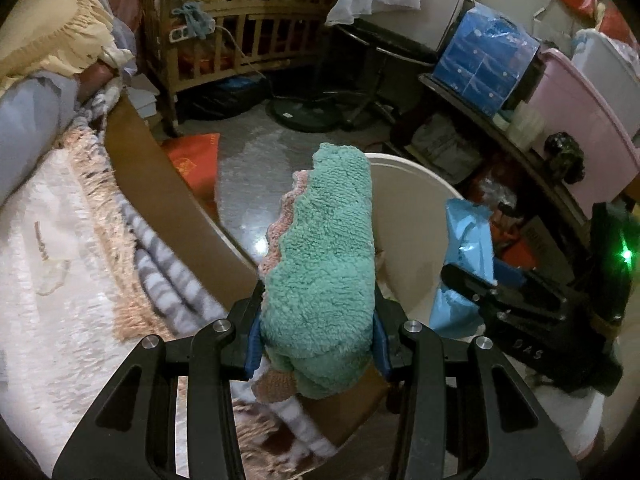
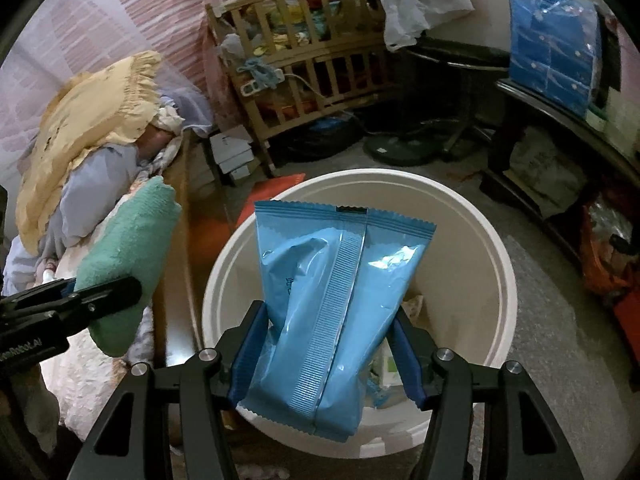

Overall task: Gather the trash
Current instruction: 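Carry the blue bag and green plush toy over the white bucket, then open both tools to drop the bag and toy into the bucket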

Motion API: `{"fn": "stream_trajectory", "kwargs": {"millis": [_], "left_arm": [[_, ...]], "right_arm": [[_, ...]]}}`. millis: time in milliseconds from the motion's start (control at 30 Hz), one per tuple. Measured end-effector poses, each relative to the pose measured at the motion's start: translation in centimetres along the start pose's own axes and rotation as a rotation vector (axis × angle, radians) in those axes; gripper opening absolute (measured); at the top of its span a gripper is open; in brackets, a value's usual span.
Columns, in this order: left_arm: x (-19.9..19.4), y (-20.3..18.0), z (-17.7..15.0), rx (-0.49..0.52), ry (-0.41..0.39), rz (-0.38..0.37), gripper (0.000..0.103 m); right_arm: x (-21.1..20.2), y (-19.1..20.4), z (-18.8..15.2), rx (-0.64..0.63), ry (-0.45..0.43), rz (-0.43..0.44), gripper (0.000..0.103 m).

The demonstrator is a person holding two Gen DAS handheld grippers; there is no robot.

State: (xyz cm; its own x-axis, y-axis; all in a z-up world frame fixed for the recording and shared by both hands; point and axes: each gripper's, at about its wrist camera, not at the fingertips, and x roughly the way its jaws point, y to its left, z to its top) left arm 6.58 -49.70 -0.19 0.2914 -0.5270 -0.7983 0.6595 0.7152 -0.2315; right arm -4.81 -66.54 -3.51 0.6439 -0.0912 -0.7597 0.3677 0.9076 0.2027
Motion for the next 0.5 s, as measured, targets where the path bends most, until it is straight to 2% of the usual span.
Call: {"fn": "stream_trajectory", "kwargs": {"millis": [300,400,500], "left_arm": [[2.1,-1.3,1.0,-0.012,0.021,-0.048,0.041],[2.4,-1.2,1.3,-0.030,0.012,-0.084,0.043],[2.4,-1.2,1.6,-0.028,0.003,-0.102,0.046]], "right_arm": [[1.1,-1.3,0.0,0.014,0.017,-0.029,0.058],[1.4,-1.5,-0.1,0.012,0.020,-0.052,0.059],[1.7,-1.7,-0.2,0.008,0.017,-0.085,0.066]]}}
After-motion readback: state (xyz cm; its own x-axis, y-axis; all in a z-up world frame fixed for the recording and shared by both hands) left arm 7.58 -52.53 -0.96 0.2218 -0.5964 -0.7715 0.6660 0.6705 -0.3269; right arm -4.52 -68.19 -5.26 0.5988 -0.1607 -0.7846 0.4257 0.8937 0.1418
